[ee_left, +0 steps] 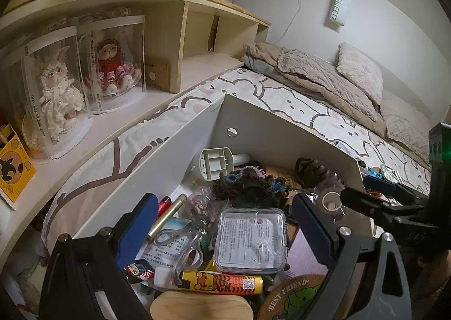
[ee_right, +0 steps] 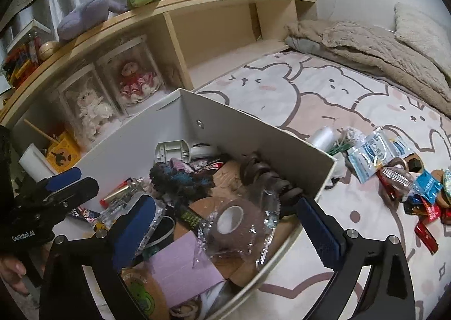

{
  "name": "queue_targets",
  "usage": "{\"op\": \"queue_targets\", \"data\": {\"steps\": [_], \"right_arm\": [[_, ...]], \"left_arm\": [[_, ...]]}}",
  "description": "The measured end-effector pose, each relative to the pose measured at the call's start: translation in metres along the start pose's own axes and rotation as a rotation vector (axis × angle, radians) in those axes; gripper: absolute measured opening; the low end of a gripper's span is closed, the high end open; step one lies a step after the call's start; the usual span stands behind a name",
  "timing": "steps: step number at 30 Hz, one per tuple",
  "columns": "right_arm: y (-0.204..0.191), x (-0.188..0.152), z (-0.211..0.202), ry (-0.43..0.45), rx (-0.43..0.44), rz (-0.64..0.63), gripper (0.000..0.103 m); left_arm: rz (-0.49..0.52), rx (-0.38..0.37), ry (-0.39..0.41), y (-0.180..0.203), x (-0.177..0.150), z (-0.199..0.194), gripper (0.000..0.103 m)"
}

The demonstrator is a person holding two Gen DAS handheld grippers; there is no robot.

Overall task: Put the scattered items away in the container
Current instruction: 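Lower the clear box into the white box with the left tool while the right lowers the tape roll, then open both tools to release the items inside the white box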

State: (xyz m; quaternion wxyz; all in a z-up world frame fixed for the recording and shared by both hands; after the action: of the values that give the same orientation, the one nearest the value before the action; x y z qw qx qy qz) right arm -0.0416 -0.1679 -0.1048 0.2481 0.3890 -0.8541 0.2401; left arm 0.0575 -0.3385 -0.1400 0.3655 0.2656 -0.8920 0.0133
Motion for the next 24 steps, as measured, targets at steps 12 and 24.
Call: {"op": "queue_targets", "data": {"steps": [12,24], "right_arm": [[0.008,0.011,-0.014,0.006,0.283,0.201,0.101],[0.001,0.014,0.033,-0.243,0.228,0.307,0.101]], "left_arm": [[-0.002,0.010,-0.004,0.000,0.000,-0.001,0.096],[0.028,0.016,0.027,0.006,-0.005,-0.014,0.096]]}}
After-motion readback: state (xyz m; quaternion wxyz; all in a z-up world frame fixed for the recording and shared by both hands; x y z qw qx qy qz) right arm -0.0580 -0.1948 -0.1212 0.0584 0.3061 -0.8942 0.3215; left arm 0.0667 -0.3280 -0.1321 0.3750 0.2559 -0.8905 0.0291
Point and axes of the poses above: each gripper's, at about its wrist camera, not at the fingertips, and z roughly the way its jaws point, y to its right, x to its top, the point moved 5 cm from there along z, roughly the way its jaws point, and after that the axes turned 8 degrees about -y, right-handed, at the moved point
